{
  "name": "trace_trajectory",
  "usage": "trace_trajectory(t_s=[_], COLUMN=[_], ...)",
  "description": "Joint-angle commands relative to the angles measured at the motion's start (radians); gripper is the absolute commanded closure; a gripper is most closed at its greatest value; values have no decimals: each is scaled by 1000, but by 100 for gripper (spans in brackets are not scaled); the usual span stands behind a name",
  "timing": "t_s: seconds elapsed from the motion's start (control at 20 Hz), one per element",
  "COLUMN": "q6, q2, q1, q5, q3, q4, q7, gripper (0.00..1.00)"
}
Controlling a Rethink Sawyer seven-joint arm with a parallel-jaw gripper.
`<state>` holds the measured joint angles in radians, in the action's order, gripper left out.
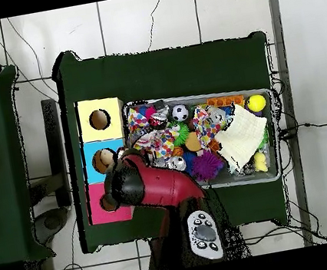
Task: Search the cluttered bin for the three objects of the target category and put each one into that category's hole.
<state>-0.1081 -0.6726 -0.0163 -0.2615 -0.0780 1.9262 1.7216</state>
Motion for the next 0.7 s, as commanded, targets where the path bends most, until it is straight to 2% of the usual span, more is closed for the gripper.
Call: trace_trajectory(t_s=[0.05, 0.7], q6=[107, 101], q2=[66, 102], q1=[-43, -33], q5=[-5, -3], q3=[94, 86], q4=[-90, -131], q7=[186, 168], gripper=[0, 0])
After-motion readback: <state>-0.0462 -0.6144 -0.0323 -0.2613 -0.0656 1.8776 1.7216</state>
